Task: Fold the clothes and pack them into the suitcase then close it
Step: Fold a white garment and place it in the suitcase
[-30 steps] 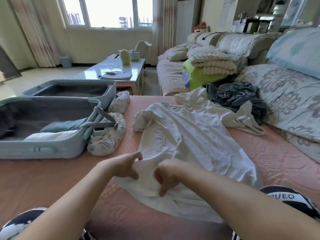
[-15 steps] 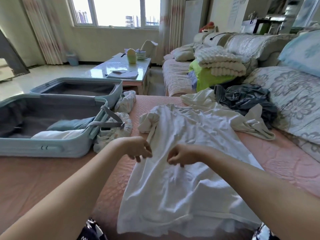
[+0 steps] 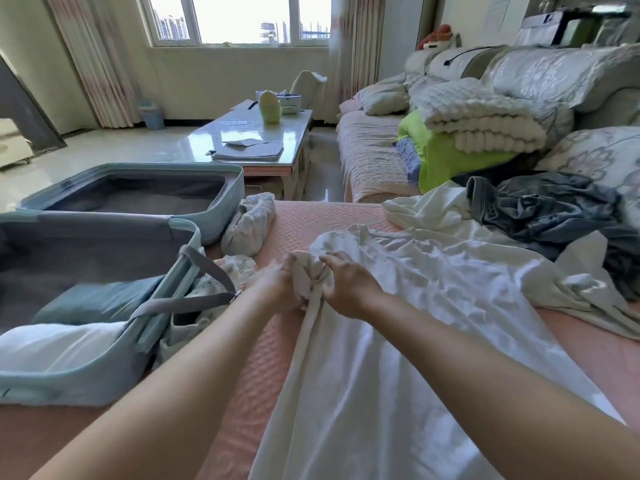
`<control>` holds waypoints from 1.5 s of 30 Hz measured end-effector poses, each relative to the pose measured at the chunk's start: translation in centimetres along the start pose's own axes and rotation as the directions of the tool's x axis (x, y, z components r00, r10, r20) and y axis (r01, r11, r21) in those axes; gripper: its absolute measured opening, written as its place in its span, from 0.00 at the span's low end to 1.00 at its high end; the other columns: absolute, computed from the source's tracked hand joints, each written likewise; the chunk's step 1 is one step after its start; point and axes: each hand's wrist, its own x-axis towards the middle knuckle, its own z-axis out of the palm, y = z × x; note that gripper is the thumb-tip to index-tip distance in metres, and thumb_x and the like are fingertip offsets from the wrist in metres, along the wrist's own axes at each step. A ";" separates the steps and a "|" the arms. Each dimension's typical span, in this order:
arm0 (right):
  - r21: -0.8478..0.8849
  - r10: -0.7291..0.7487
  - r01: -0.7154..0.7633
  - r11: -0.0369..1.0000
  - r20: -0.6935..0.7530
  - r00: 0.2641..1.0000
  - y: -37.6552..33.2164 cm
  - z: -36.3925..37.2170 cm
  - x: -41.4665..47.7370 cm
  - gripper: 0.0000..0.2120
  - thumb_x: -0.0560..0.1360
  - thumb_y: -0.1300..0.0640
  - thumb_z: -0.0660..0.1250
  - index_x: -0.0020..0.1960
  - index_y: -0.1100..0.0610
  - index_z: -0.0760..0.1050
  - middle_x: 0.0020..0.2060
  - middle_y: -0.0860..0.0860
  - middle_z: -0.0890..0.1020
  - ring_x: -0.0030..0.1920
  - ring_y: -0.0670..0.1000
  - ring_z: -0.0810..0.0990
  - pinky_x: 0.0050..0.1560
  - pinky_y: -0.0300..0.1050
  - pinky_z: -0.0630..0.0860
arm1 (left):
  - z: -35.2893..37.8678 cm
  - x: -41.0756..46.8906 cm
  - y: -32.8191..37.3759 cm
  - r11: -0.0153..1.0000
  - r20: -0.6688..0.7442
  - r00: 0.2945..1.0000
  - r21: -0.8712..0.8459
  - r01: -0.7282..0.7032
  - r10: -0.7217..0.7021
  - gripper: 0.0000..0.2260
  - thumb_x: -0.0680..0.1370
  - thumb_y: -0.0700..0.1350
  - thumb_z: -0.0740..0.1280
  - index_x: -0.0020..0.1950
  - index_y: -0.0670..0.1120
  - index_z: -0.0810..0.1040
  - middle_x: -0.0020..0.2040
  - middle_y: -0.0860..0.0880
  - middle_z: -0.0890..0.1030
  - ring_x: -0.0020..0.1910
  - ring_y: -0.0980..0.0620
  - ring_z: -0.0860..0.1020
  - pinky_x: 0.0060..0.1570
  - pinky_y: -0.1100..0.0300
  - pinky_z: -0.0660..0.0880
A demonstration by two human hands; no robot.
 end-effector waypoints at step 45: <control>0.302 0.270 -0.215 0.929 -0.153 0.951 4.6 -5.3 4.4 0.07 0.78 0.53 0.65 0.49 0.53 0.81 0.42 0.51 0.83 0.45 0.53 0.81 0.41 0.42 0.73 | -8.8 3.2 3.4 0.975 -0.657 0.723 0.102 -0.199 0.216 0.14 0.80 0.35 0.60 0.54 0.48 0.83 0.53 0.45 0.75 0.43 0.40 0.81 0.39 0.50 0.79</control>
